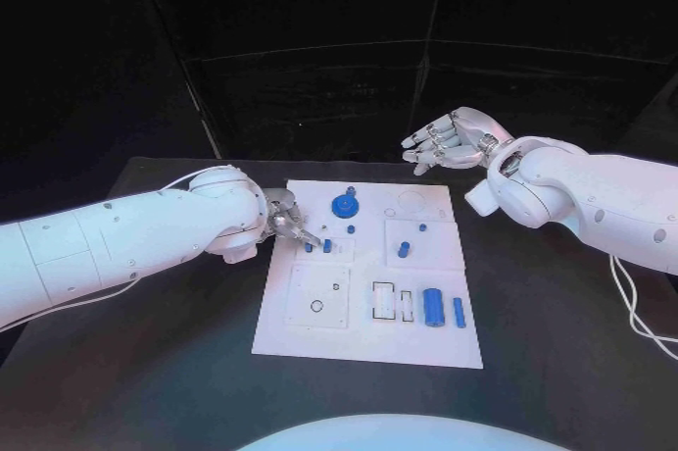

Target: Assemble the parts on the task board

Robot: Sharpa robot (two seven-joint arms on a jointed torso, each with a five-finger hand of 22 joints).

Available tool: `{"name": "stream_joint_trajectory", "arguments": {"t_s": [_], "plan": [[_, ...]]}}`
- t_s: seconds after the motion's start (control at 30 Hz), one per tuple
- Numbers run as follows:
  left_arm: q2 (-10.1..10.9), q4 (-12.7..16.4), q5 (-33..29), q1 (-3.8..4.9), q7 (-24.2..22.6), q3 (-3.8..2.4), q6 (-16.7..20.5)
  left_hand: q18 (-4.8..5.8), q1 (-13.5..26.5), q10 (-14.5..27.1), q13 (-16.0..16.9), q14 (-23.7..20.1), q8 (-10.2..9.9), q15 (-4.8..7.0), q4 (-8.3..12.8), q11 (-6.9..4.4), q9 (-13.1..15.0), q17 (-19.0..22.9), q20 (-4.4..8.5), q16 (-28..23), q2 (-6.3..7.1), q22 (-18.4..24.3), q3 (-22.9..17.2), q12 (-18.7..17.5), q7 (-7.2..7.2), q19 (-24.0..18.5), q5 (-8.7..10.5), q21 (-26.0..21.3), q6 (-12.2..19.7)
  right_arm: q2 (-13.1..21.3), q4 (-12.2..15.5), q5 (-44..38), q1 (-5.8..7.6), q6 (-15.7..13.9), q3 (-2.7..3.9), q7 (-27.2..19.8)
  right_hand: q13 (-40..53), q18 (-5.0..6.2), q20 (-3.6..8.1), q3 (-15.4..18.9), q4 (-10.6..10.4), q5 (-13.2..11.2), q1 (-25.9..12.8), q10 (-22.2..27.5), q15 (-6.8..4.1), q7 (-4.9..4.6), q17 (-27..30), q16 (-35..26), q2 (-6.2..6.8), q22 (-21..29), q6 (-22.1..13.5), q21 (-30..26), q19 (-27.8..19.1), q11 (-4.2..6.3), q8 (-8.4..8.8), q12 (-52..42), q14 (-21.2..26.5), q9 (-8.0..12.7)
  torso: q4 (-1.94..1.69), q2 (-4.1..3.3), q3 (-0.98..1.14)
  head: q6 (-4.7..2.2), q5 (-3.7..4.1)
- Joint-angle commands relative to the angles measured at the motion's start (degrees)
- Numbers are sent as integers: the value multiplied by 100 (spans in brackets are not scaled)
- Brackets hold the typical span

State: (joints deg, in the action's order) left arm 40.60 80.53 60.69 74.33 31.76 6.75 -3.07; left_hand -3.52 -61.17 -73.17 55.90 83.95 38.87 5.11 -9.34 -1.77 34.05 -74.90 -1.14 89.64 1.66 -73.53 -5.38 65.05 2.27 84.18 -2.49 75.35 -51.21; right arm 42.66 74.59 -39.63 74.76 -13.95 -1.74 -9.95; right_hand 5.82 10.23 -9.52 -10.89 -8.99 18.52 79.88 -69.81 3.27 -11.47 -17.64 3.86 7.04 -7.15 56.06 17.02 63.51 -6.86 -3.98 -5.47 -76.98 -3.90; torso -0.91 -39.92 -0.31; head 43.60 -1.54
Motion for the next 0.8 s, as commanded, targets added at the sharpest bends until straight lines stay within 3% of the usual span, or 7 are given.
{"name": "stream_joint_trajectory", "arguments": {"t_s": [0.03,0.33,0.4,0.43,0.6,0.67,0.8], "plan": [[56,28,-545,8,-465,-6,779,-62,-73,144,-203,605,-54,0,-22,28,-20,-1510,20,36,-36,106,86,-169,35,-12,-23,-112,92,-11,-2,10,11,28,3,-65,-6,26,-18,21,-15,18,-77,34,26,9,7,-12,1,6,-46,-20,25,-23,0,28,20,0,-2,-1,-1,-25,9],[217,155,-1119,10,-980,-8,1388,-121,-291,403,-571,605,-144,-48,-62,89,-67,-1510,-21,36,-119,376,310,-469,107,-100,-29,-386,247,-12,-16,10,11,21,3,-64,-7,26,-19,28,-21,27,-86,33,26,10,9,-11,-3,11,-46,-28,30,-22,-2,26,19,0,2,-1,-4,-46,34],[244,186,-1332,11,-1188,-8,1500,-188,-439,955,-1325,566,-286,-117,-55,175,-157,-1386,-62,-53,-155,706,405,-1109,200,-220,-36,-716,449,-13,-22,10,10,19,3,-65,-7,27,-19,28,-21,28,-86,33,26,10,9,-11,-3,12,-46,-29,30,-22,-2,26,19,0,1,0,-3,-57,41],[253,196,-1409,12,-1316,-8,1541,-217,-485,1087,-1491,536,-324,-126,-46,199,-187,-1295,-85,-119,-156,862,434,-1252,229,-276,-30,-871,499,-14,-26,10,10,19,2,-65,-7,27,-19,28,-21,28,-86,33,26,10,9,-11,-3,12,-46,-29,30,-22,-2,26,19,0,1,0,-3,-57,41],[187,140,-1552,13,-2090,-2,1701,-414,-1081,1670,-1776,233,-639,-289,197,398,-474,-496,-219,-765,-199,1891,463,-1681,444,-681,-45,-1939,769,-20,-42,10,10,15,2,-64,-8,28,-19,27,-18,39,-80,33,24,12,10,-11,-9,16,-46,-34,35,-20,-3,25,18,-1,-1,1,7,-65,46],[109,81,-1388,12,-2455,41,1761,-477,-1445,1924,-1932,124,-765,-326,383,445,-596,-244,-256,-980,-224,2200,374,-1912,505,-803,-39,-2268,827,-23,-47,10,10,13,2,-64,-8,28,-19,26,-17,42,-78,33,23,13,11,-11,-11,17,-46,-36,36,-19,-3,24,18,-1,0,-2,4,-72,54],[-76,-52,-562,-8,-3015,154,1847,-594,-2134,2581,-2776,-184,-1384,-535,755,712,-1124,425,-419,-1572,-194,3017,50,-3068,724,-1132,-29,-3156,972,-32,-55,10,9,14,2,-66,-9,29,-18,24,-13,48,-71,33,22,14,12,-10,-16,20,-46,-40,40,-17,-4,23,18,-1,10,-6,-8,-86,70]]}}
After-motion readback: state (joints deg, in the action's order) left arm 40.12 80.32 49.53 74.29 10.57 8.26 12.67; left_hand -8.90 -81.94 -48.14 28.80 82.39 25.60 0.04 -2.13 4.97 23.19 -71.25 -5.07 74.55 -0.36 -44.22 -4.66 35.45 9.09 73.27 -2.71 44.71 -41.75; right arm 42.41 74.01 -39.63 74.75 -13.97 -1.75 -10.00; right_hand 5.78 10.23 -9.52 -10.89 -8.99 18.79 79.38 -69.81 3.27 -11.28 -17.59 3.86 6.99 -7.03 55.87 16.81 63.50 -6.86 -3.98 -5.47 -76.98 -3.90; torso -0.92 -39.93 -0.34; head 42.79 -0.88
